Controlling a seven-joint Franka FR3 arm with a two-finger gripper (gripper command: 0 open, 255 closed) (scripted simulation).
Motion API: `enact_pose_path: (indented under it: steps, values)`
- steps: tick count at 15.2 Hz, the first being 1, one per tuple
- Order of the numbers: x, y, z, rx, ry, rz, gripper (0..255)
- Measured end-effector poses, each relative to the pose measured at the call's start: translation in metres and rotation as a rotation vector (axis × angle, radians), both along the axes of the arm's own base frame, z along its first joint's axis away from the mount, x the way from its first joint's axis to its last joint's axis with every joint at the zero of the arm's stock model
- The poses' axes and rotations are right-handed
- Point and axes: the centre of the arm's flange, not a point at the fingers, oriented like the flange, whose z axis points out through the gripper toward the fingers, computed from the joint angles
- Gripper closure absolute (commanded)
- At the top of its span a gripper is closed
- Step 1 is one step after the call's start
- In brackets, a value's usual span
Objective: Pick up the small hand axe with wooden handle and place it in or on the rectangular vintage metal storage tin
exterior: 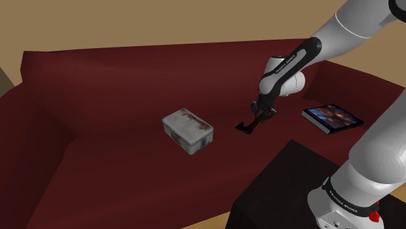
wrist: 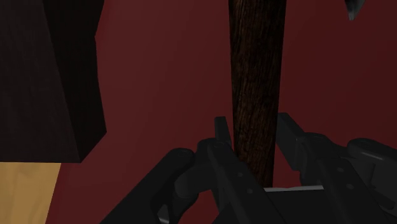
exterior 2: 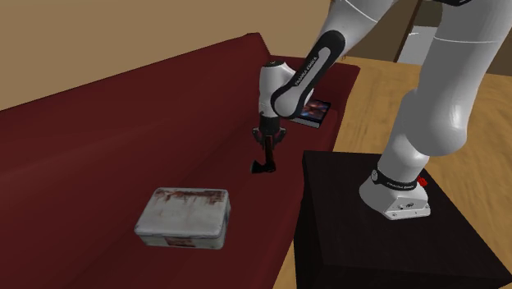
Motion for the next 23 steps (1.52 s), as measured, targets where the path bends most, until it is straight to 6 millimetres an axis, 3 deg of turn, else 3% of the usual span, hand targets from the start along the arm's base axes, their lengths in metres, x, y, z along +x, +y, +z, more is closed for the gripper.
enact_pose_path:
  steps: [10,17,23]
  values:
    - [0.004,0.004,0.051,0.000,0.000,0.000,255]
    - [0.056,0.069,0.056,0.000,0.001,0.001,255]
    - [0.112,0.128,0.052,0.000,0.000,0.001,255]
